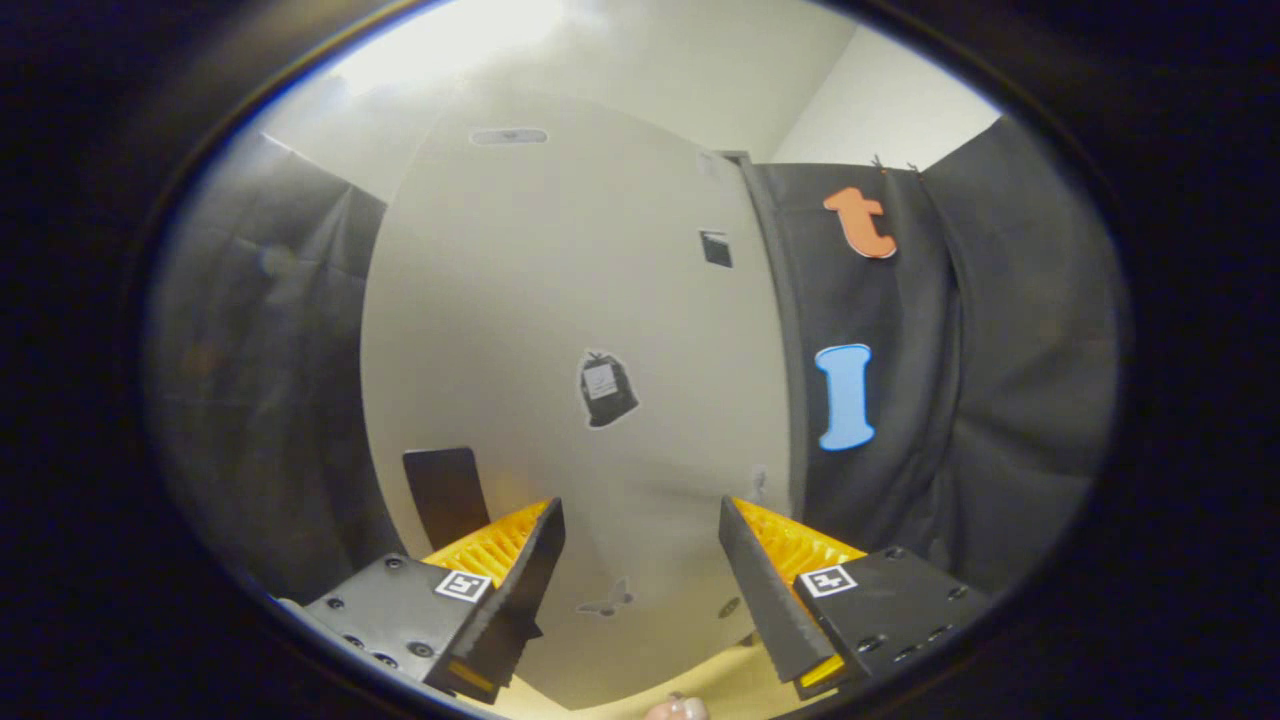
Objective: Open the shoe cabinet door, grab the shoes and put them into the shoe cabinet, then close the shoe cabinet door.
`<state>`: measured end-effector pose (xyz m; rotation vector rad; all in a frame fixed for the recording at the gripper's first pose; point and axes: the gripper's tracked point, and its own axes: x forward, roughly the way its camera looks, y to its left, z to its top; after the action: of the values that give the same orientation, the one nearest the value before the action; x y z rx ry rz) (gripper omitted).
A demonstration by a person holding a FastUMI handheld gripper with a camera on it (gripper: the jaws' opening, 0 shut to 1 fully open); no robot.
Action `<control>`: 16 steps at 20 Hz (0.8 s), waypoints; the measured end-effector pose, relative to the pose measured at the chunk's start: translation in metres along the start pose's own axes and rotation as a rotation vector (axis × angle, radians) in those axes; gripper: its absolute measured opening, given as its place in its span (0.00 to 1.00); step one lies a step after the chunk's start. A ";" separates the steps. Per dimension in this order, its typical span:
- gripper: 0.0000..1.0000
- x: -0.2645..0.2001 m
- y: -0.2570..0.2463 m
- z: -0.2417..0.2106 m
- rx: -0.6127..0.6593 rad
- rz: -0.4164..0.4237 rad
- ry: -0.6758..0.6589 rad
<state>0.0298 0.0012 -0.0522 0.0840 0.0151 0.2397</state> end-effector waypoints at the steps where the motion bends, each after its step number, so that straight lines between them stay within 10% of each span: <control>1: 0.96 0.011 0.010 -0.005 -0.002 0.016 0.010; 16: 0.95 0.121 0.064 -0.027 -0.007 0.037 0.037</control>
<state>0.1315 0.0945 -0.0740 0.0727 0.0492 0.2783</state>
